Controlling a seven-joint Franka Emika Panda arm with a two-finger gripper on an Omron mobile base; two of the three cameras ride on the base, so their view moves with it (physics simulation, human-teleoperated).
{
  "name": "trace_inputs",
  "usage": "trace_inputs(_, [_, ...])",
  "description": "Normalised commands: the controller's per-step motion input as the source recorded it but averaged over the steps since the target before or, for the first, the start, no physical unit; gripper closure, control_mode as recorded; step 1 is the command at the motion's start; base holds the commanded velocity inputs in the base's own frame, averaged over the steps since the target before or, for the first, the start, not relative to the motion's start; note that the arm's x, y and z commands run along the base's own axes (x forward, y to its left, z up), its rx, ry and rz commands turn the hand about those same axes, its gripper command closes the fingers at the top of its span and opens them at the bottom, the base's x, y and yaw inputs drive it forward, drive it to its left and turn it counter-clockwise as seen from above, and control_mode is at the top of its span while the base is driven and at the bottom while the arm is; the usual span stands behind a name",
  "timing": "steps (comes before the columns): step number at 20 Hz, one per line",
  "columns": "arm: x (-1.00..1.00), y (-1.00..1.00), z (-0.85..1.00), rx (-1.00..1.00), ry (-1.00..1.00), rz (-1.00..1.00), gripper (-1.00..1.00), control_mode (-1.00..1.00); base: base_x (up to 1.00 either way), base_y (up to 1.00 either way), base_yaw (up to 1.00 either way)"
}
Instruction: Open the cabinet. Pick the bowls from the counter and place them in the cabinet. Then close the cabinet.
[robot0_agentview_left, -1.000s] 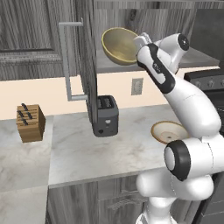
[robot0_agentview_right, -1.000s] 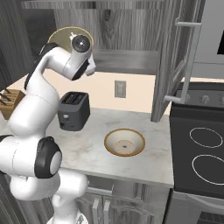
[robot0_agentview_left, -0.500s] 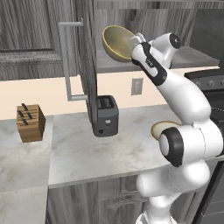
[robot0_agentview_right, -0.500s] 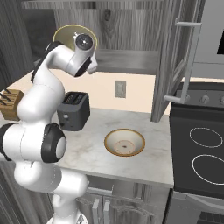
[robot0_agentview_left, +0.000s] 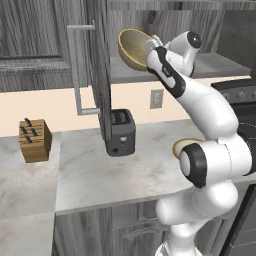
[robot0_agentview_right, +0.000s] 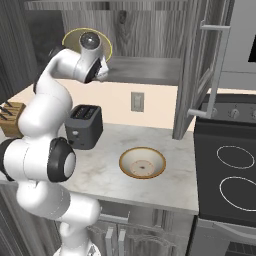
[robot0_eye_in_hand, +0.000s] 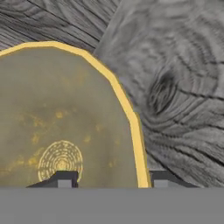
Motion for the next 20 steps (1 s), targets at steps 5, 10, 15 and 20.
trace_inputs(5, [-0.02,0.00,0.38,-0.04,-0.08,0.00,-1.00,-1.00,0.00,0.00,0.00])
trace_inputs(10, [-0.09,0.01,0.46,-0.02,-0.16,0.01,-1.00,-1.00,0.00,0.00,0.00])
trace_inputs(15, [-0.22,0.00,0.41,0.00,-0.24,0.00,-1.00,-1.00,0.00,0.00,0.00])
trace_inputs(20, [-0.88,-0.24,0.30,0.00,-0.26,0.00,-1.00,-1.00,0.00,0.00,0.00])
